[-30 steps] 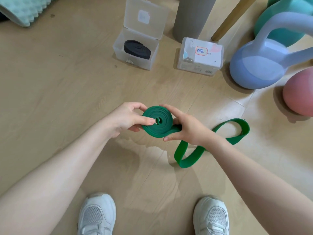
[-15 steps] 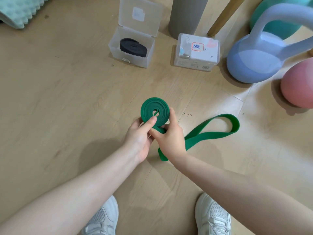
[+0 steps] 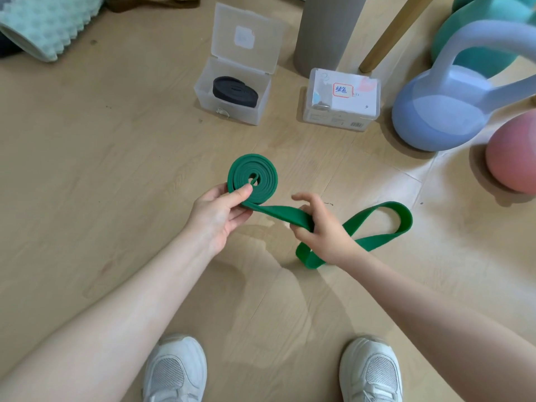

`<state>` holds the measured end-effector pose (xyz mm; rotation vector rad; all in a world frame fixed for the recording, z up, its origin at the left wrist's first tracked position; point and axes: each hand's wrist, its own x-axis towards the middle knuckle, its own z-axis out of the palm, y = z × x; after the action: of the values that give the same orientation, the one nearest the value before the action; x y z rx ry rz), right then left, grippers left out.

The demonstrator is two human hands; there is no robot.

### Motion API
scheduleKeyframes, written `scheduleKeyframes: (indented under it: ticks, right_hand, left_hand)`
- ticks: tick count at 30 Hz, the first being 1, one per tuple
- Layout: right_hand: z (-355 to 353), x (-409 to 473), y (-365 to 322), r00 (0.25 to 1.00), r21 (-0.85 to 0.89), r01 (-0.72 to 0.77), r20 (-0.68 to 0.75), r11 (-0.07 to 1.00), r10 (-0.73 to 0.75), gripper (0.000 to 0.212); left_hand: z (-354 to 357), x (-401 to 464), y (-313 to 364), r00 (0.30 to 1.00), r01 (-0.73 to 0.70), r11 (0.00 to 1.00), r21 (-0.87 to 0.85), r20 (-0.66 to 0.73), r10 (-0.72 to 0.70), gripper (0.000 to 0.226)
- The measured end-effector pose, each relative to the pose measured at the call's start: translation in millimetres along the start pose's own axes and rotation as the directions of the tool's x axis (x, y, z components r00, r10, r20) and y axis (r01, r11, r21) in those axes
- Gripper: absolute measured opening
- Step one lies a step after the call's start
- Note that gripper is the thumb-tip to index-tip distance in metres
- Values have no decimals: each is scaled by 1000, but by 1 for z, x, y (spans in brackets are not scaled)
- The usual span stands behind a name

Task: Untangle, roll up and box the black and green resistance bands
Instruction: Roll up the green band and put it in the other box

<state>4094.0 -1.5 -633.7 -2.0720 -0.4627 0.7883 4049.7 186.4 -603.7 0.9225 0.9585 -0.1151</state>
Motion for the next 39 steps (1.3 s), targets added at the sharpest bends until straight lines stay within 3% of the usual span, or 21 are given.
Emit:
scheduleKeyframes:
  ticks: [4, 9, 14, 17, 21, 26, 28, 29, 32, 35, 39]
  right_hand:
    - [-9, -3, 1, 975, -38, -1, 222, 999, 9, 40]
    - [-10, 2, 1, 956, -141, 37, 292, 989, 6, 13]
    - [-26, 5, 7, 970, -237, 145, 226, 961, -90, 11]
    - [-31, 9, 4, 977, -206, 143, 184, 968, -105, 26]
    - [-37, 13, -3, 956, -267, 173, 276, 948, -96, 84]
    - [-22, 6, -5, 935, -265, 201, 338, 943, -104, 85]
    - [-16, 6, -6, 950, -180, 175, 288, 968, -119, 81]
    - [-16, 6, -7, 962, -130, 162, 240, 978, -127, 80]
    - [-13, 7, -17, 987, -19, 145, 68, 989, -143, 79]
    - [-5, 5, -28, 990, 58, 131, -59, 990, -128, 76]
    - [9, 4, -32, 971, 122, 116, -223, 986, -87, 73]
  left_hand:
    - [-6, 2, 3, 999, 32, 997, 74, 11, -33, 21]
    - [-6, 5, 11, 997, 69, 996, 55, -30, -67, 21]
    - [-8, -7, 3, 988, -28, 874, 486, 145, -48, 25]
    - [-10, -6, 3, 983, -13, 819, 573, 157, -94, 35]
    - [-7, -3, 8, 969, -13, 727, 687, 188, -160, 30]
    - [-2, -3, 23, 930, 12, 561, 828, 197, -310, 22]
    - [-2, 0, 23, 952, -27, 612, 790, 208, -227, 30]
    - [-2, 2, 20, 961, -38, 695, 718, 216, -171, 33]
    - [3, -3, 9, 978, 34, 957, 287, 186, -91, 26]
    - [11, -13, -7, 982, 73, 996, -49, 181, -63, 35]
    - [26, -24, -26, 985, -25, 987, -156, 166, 51, 33]
